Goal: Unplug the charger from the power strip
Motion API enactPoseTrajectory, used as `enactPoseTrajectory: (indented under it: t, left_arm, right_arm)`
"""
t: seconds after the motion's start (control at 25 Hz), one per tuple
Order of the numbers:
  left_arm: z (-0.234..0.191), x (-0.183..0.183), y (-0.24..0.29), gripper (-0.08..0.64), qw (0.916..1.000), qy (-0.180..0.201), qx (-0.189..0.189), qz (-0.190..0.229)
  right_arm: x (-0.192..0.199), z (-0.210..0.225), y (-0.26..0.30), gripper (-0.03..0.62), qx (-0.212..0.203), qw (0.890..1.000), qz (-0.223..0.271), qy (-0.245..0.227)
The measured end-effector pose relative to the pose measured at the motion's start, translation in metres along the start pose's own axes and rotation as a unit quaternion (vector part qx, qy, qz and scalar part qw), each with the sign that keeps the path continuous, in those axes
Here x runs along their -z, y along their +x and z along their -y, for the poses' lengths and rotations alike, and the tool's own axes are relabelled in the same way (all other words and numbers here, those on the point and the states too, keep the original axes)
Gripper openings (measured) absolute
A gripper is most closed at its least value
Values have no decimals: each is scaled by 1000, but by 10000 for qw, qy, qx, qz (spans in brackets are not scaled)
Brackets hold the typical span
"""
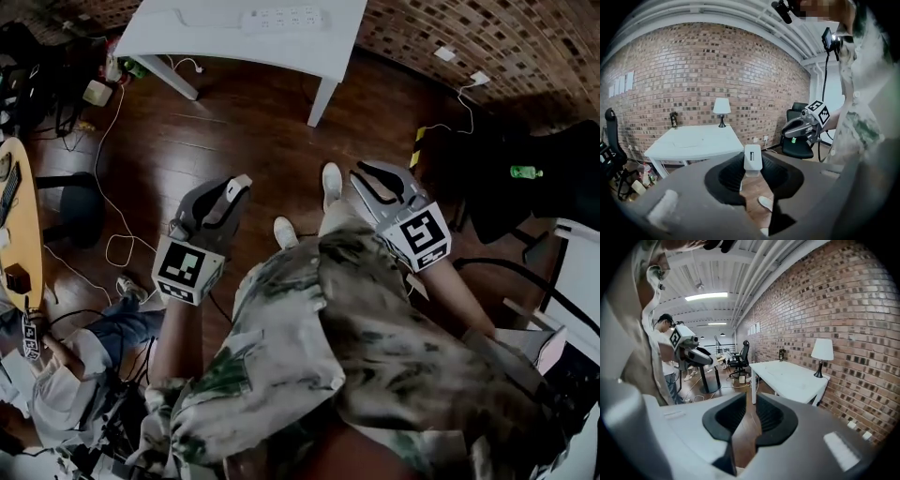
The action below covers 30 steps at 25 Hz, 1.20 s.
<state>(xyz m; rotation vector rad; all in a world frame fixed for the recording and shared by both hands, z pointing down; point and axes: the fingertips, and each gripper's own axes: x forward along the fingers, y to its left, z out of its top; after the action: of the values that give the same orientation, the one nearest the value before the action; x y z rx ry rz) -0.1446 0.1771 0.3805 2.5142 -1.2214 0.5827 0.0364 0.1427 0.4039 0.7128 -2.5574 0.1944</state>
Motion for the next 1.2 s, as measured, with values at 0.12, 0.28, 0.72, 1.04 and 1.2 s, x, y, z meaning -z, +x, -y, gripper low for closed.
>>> enactPoseTrajectory:
  t: [0.12,0.28,0.72,1.04,1.2]
  left_arm:
    - [19,-4,-9,107,9996,200,25,189]
    - [57,-5,-5,107,9994,219,99,243]
    - [200,-38,19,107,9977,562,97,376]
    - [274,-22,17,108,9985,498,-9,212]
    - [287,-21,19,109,9986,481,-74,207]
  right_arm:
    - [-1,-20,-30,69,83,9999,21,-73]
    - [2,-34,-64,69,69,9999,55,-84]
    - [54,-32,-180,74,-52,9990,387,-226]
    - [88,-44,-248,86,-182,9981,466,-354]
    - [97,-49,-264,86,-240,9978,478,-396]
